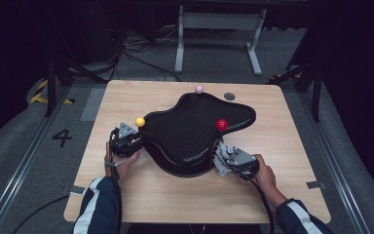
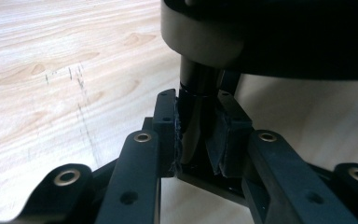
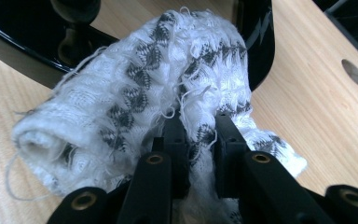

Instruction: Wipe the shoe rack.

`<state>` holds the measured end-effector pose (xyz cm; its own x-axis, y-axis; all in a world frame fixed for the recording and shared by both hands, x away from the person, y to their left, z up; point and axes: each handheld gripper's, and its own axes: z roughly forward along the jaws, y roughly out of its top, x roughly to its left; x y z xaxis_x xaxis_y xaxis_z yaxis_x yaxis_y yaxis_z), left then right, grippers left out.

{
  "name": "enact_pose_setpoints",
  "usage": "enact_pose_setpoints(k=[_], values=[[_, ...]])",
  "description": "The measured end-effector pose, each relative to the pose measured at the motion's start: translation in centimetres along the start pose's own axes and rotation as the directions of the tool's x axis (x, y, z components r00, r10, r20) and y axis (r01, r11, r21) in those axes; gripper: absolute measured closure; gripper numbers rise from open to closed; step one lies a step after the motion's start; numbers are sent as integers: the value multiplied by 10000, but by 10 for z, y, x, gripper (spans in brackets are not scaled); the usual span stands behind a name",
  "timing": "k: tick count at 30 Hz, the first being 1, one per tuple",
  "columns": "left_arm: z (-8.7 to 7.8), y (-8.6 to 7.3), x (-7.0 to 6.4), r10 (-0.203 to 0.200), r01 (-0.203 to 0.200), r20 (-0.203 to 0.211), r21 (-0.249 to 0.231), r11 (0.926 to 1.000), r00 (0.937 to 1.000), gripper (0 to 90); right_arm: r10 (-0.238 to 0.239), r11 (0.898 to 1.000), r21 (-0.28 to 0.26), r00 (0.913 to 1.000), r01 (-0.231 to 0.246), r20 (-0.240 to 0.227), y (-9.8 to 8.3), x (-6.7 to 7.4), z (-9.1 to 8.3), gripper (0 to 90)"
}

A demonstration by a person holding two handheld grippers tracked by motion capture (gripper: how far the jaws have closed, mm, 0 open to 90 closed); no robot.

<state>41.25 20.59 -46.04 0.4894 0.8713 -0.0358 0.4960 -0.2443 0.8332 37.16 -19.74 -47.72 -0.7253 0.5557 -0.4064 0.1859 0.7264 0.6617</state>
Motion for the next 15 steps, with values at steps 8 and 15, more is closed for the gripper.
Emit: enact_pose_setpoints(k=[8, 15], values=[[-9, -3, -5, 262, -261, -19, 266, 9993, 9997, 742, 492, 9937, -967, 9963, -558, -698, 8, -1, -32, 807], [-13, -5, -6, 318, -318, 2, 303, 9990, 9995, 743, 939, 9645, -2376, 9908, -1149, -977, 22, -8, -65, 808]])
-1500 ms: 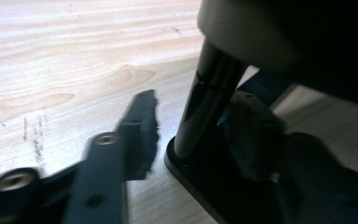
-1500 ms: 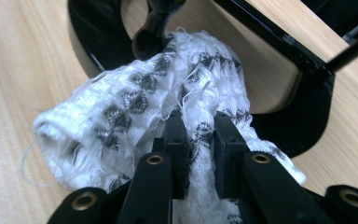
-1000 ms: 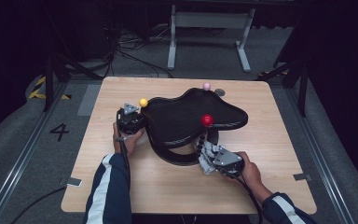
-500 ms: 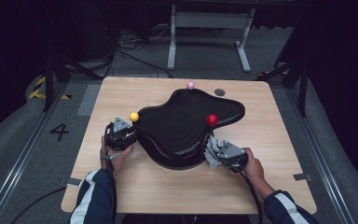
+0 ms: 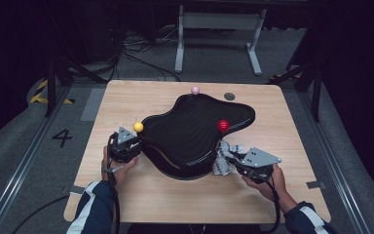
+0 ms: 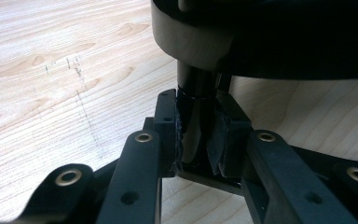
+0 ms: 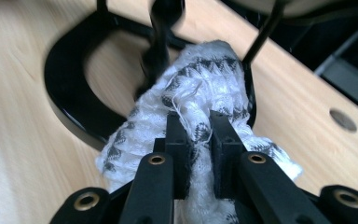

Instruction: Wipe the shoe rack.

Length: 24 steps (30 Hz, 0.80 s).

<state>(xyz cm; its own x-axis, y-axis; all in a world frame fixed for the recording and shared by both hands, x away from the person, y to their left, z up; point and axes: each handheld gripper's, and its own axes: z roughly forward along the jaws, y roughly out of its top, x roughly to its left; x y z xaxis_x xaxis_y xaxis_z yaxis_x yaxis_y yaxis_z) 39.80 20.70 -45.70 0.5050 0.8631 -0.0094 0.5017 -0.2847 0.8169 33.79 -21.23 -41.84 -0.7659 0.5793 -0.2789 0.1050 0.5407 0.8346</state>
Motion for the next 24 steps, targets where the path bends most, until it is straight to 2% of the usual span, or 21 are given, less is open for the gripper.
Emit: enact_pose_setpoints(k=[3, 6, 9, 13, 18, 21, 23, 24], values=[[-1, -1, 0, 40, -40, 34, -29, 10000, 10000, 742, -138, 9984, -554, 9999, 139, 7, 8, 1, -10, 807], [-2, -2, 1, 53, -53, 66, 2, 10000, 10000, 742, -47, 9935, -1135, 10000, 53, 51, 15, 2, -19, 806], [-2, -2, 0, 27, -27, 64, -18, 10000, 10000, 742, -113, 9901, -1404, 9997, 81, -223, 17, 6, -21, 805], [-3, -3, 0, -1, 2, 50, -69, 10000, 10000, 742, -302, 9942, -1047, 9989, 261, -372, 13, 13, -8, 804], [-4, -5, 1, -115, 116, 118, -63, 9999, 9999, 740, -345, 9973, -660, 9989, 323, -330, 4, 14, 5, 802], [-6, -8, 0, -74, 76, 116, -147, 9999, 9999, 740, -556, 9985, -4, 9979, 556, -319, -4, 18, 14, 802], [-8, -8, 0, -81, 82, 137, -115, 9999, 9999, 740, -879, 9951, 427, 9958, 890, -271, -8, 21, 20, 801], [-9, -9, -1, -90, 92, 143, -115, 9999, 9999, 740, -895, 9935, 683, 9955, 913, -296, -11, 23, 24, 801]])
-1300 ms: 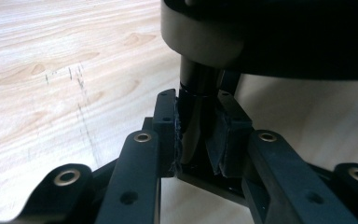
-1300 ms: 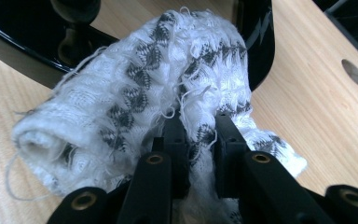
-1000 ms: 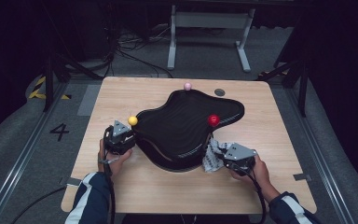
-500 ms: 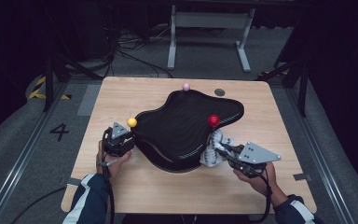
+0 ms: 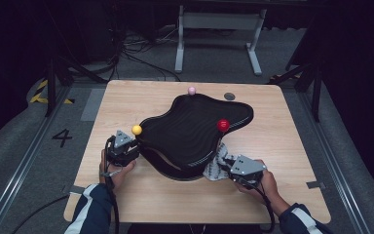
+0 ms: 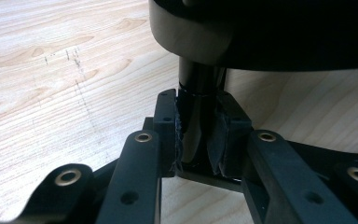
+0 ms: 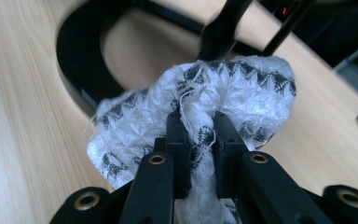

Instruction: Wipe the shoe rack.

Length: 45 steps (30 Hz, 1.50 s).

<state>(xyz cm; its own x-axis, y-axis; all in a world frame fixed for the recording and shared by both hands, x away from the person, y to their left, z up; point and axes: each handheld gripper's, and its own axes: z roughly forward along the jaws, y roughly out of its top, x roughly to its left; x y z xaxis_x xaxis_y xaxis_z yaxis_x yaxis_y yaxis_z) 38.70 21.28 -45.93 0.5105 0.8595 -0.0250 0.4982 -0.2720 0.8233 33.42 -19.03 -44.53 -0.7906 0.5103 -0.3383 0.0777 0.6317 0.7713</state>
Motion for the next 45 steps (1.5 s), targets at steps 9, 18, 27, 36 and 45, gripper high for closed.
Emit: enact_pose_setpoints(k=[9, 18, 27, 36, 45], values=[[-6, -5, -2, 35, -35, 44, 20, 10000, 10000, 738, 242, 9947, 1007, 9992, -208, -331, -9, 2, 15, 801], [-6, -5, -3, 108, -109, 60, 74, 9999, 9999, 740, 718, 9941, -813, 9974, -725, -111, 14, -3, -16, 799], [-6, -6, -3, 154, -156, 170, 121, 9998, 9997, 739, 965, 9688, -2337, 9941, -823, 501, 37, -12, -39, 799], [-5, -6, -5, 259, -263, 410, 92, 9996, 9988, 739, 406, 9880, -1503, 9986, -351, 335, 34, 2, -24, 797], [-1, -4, -9, 387, -390, 475, 50, 9992, 9981, 740, 312, 9983, -495, 9995, -311, 8, 9, 5, 4, 803]])
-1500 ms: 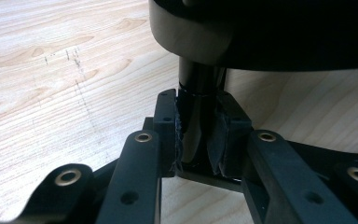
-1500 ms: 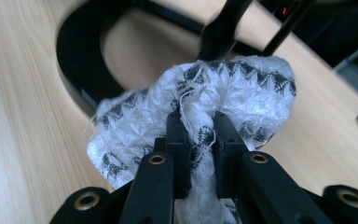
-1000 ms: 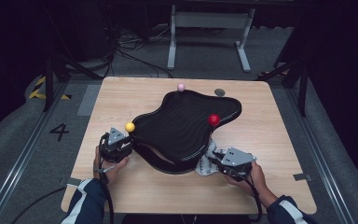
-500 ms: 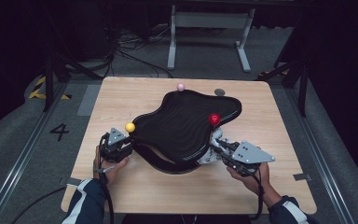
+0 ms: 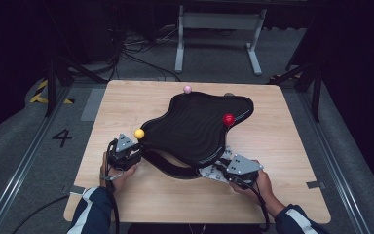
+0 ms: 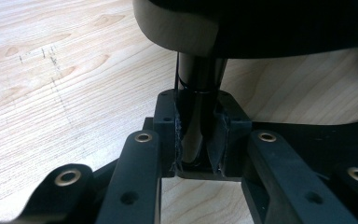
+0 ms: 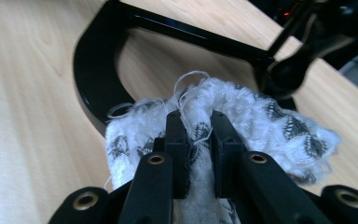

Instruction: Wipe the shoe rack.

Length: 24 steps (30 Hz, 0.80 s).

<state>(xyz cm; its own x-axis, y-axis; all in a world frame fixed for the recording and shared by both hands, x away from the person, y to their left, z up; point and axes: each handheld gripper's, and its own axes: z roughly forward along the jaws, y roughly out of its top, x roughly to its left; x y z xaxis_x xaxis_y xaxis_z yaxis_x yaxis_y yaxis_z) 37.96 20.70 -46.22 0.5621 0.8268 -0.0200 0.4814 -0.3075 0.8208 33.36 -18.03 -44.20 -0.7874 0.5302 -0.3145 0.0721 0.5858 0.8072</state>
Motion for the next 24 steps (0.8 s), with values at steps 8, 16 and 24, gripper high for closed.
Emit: enact_pose_setpoints(k=[8, 16, 24], values=[[1, 0, 0, -16, 16, 40, -5, 10000, 10000, 740, 423, 9882, -1500, 9957, -295, 826, 11, -17, -27, 803], [2, 0, 2, -1, 2, 101, -57, 10000, 9999, 740, 475, 9688, -2477, 9895, -124, 1363, 32, -32, -46, 803], [3, 0, 2, 1, 0, 121, -71, 10000, 9999, 739, 427, 9618, -2737, 9854, 41, 1649, 41, -36, -48, 800]])
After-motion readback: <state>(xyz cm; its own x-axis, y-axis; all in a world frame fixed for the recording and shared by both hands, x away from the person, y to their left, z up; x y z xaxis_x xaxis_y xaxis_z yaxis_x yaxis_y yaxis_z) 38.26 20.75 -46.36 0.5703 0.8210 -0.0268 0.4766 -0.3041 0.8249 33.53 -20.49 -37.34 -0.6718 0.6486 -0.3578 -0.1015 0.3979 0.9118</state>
